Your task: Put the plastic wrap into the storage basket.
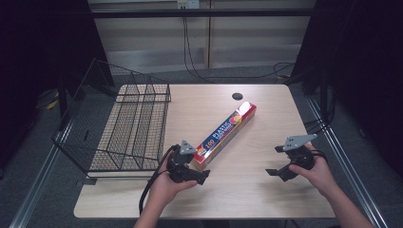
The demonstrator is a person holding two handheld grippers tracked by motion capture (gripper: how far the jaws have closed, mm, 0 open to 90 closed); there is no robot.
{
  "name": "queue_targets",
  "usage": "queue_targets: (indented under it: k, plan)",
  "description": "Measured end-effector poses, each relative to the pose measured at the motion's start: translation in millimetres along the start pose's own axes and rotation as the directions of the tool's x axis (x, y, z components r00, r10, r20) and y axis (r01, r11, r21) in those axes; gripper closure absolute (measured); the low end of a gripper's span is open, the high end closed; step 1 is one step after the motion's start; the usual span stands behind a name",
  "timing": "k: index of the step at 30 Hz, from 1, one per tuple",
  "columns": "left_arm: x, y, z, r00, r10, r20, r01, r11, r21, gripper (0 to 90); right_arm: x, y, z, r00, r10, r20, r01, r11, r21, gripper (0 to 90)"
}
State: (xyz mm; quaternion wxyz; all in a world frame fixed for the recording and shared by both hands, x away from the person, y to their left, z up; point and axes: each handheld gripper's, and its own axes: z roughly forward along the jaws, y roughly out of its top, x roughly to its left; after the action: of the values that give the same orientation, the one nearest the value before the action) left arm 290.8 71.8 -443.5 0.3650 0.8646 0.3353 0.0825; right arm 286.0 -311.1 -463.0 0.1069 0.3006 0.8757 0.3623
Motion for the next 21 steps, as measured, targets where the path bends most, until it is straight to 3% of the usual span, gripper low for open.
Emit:
queue_targets:
  k: [2, 8, 18, 20, 21]
  plan:
    - [-0.1, 5.6, 2.1, 0.9997, -0.011, 0.020, 0.011, 0.9999, 0.006, 5.3, -0.3, -0.7, 0.4, 1.0000, 0.002, 0.008, -0.002, 1.000, -0.004, 2.8]
    - [0.4, 20.2, 4.8, 0.9997, 0.003, 0.025, -0.004, 0.9998, 0.018, 5.0, 0.2, -2.9, 0.1, 1.0000, -0.005, 0.008, 0.006, 1.000, -0.003, 2.9]
    - [10.1, 52.3, 12.2, 1.0000, 0.000, 0.009, 0.000, 0.9994, 0.035, 4.9, 3.9, -7.4, -2.1, 1.0000, -0.003, 0.003, 0.003, 1.000, 0.002, 2.9]
    - [12.1, 59.5, 13.7, 0.9997, 0.000, 0.024, -0.002, 0.9985, 0.055, 4.9, 4.2, -7.9, -3.4, 1.0000, -0.008, 0.002, 0.008, 1.000, -0.007, 2.9]
    - [12.1, 62.5, 15.4, 0.9999, 0.000, 0.013, 0.000, 0.9987, 0.052, 4.9, 4.7, -7.9, -4.4, 0.9998, -0.007, 0.020, 0.007, 1.000, -0.015, 2.6]
